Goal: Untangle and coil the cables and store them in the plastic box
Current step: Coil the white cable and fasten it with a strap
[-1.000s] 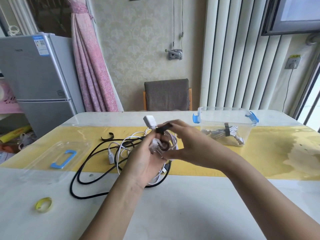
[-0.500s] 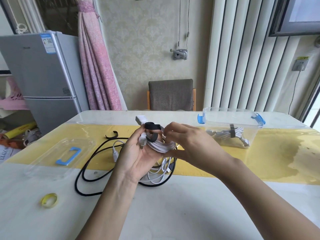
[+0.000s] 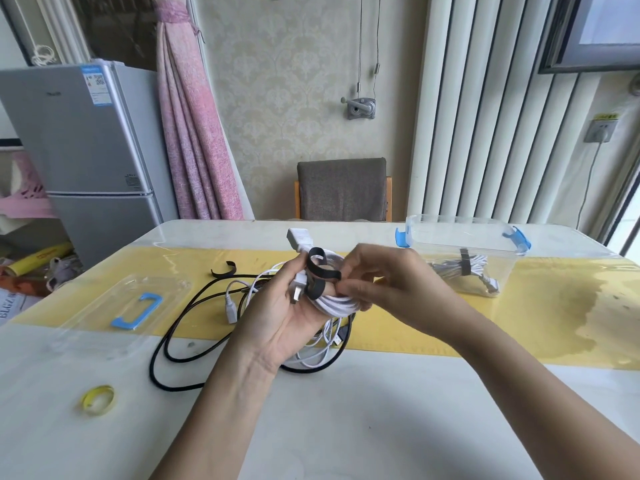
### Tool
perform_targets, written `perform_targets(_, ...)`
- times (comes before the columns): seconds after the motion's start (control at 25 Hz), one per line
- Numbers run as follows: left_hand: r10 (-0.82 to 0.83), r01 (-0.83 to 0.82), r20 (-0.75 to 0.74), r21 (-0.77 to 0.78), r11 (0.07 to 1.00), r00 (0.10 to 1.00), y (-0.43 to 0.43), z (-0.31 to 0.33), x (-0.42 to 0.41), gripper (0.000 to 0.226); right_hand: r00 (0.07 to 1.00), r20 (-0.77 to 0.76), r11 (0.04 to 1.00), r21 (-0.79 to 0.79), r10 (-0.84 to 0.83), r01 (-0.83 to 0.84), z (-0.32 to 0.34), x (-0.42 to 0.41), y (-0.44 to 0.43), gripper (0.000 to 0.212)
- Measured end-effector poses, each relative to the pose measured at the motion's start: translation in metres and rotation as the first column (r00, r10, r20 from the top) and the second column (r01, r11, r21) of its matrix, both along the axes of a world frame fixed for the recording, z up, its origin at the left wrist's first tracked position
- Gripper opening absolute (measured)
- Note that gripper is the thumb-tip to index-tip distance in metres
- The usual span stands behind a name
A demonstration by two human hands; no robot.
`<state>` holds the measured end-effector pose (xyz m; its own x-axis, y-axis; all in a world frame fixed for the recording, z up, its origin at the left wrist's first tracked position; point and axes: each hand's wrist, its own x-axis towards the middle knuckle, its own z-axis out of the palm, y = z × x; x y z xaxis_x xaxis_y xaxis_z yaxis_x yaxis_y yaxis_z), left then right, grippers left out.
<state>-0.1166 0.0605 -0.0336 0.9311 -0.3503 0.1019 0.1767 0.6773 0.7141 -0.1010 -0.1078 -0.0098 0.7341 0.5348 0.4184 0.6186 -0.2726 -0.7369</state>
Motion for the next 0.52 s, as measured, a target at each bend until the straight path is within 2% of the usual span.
perform_targets(0.08, -0.116, 0.120, 0.060, -0.076, 0.990, 0.991, -0.003, 0.007, -0.004, 0.052, 0.999, -0.019, 0.992, 0.119, -0.036, 0.038, 0.001, -0.002, 0.002, 0.014)
perform_targets(0.12, -0.133, 0.139, 0.052, -0.122, 0.983, 0.990, -0.004, 0.009, -0.006, 0.051, 0.999, 0.015, 0.991, 0.128, -0.037, 0.035, 0.002, -0.003, 0.002, 0.017)
perform_targets(0.16, -0.087, 0.089, 0.026, -0.117, 0.989, 0.996, -0.004, 0.011, -0.006, 0.049, 0.998, 0.048, 0.992, 0.123, -0.028, 0.022, 0.004, -0.004, 0.002, 0.019)
perform_targets(0.24, 0.099, -0.102, 0.041, 0.067, 0.993, 0.994, -0.003, 0.004, -0.006, 0.042, 0.995, 0.098, 0.998, 0.071, -0.010, 0.003, 0.008, -0.003, 0.000, 0.024)
perform_targets(0.32, 0.157, -0.184, 0.142, 0.205, 0.961, 0.977, -0.004, 0.002, -0.009, 0.034, 0.988, 0.153, 1.000, 0.012, -0.012, 0.011, 0.008, -0.002, 0.001, 0.023)
perform_targets(0.44, 0.123, -0.170, 0.174, 0.290, 0.942, 0.977, -0.006, 0.001, -0.010, 0.030, 0.952, 0.294, 0.996, 0.024, -0.088, 0.084, 0.005, -0.003, 0.001, 0.008)
perform_targets(0.52, 0.099, -0.146, 0.173, 0.280, 0.949, 0.980, -0.004, 0.000, -0.008, 0.027, 0.953, 0.283, 0.994, 0.046, -0.104, 0.095, 0.006, -0.003, 0.001, 0.004)
